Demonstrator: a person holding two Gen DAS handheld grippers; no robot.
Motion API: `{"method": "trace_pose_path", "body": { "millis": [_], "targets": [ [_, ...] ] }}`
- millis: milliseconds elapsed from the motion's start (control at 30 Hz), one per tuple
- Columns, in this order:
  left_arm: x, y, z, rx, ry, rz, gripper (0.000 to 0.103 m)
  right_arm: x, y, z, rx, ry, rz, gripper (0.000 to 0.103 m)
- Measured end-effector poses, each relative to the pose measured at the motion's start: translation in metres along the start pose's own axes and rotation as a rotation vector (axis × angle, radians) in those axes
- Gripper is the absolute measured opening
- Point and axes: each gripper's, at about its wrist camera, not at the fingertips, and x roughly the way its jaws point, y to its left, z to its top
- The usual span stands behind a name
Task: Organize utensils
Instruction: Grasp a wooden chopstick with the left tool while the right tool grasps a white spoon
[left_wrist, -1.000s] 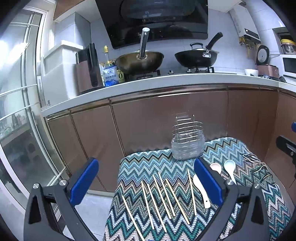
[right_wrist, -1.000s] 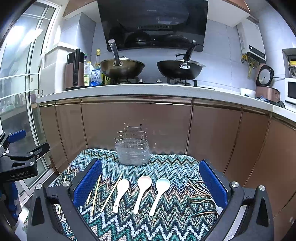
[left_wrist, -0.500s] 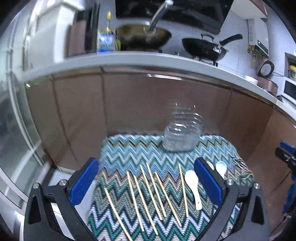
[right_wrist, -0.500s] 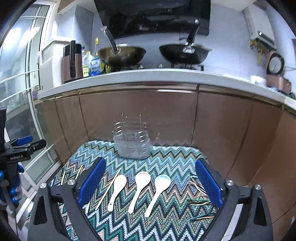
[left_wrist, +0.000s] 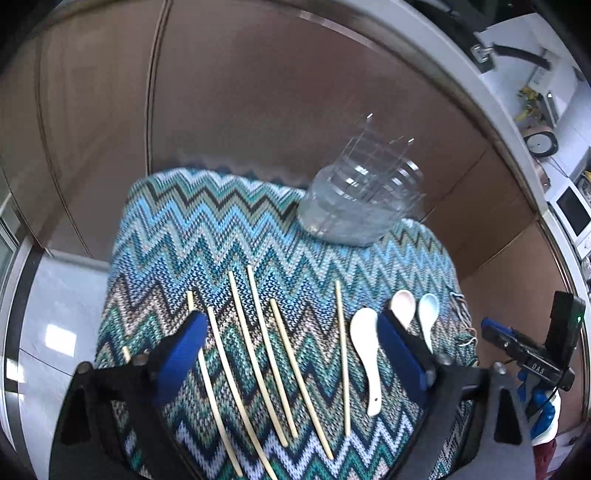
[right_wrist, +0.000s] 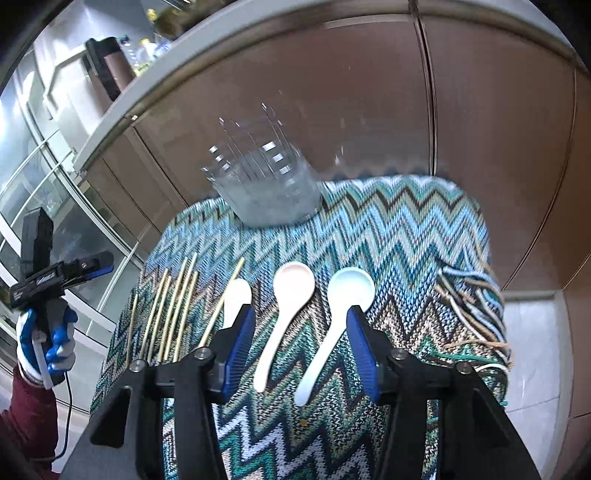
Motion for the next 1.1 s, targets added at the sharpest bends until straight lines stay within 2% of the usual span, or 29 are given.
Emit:
{"method": "trace_pose_path", "body": {
  "millis": [100,267,467,667,900,1100],
  "targets": [
    [0.026,0.007,0.01,-0.024,0.063,-0.019,0.074,0.015,-0.01,0.001,0.016,0.029,0.001,0.045],
    [0.064,0.013,0.02,-0.056,0.15,-0.051,0.044,0.035,-0.022,0.008,0.034,0.07,0.019,0.036],
    [0.093,0.017,0.031,-0.074,0.214,-0.04,0.024,0.049,-0.038,0.019,0.065,0.104,0.042,0.031],
    [0.114,0.024,0.036,-0.086,0.266,0.019,0.02,0.065,-0.048,0.023,0.071,0.157,0.07,0.03],
    [0.132,0.029,0.037,-0.098,0.306,0.05,0.02,0.076,-0.054,0.032,0.068,0.189,0.092,0.03],
    [0.143,0.017,0.039,-0.084,0.323,0.07,0.019,0.09,-0.057,0.04,0.06,0.23,0.087,0.03]
  ]
}}
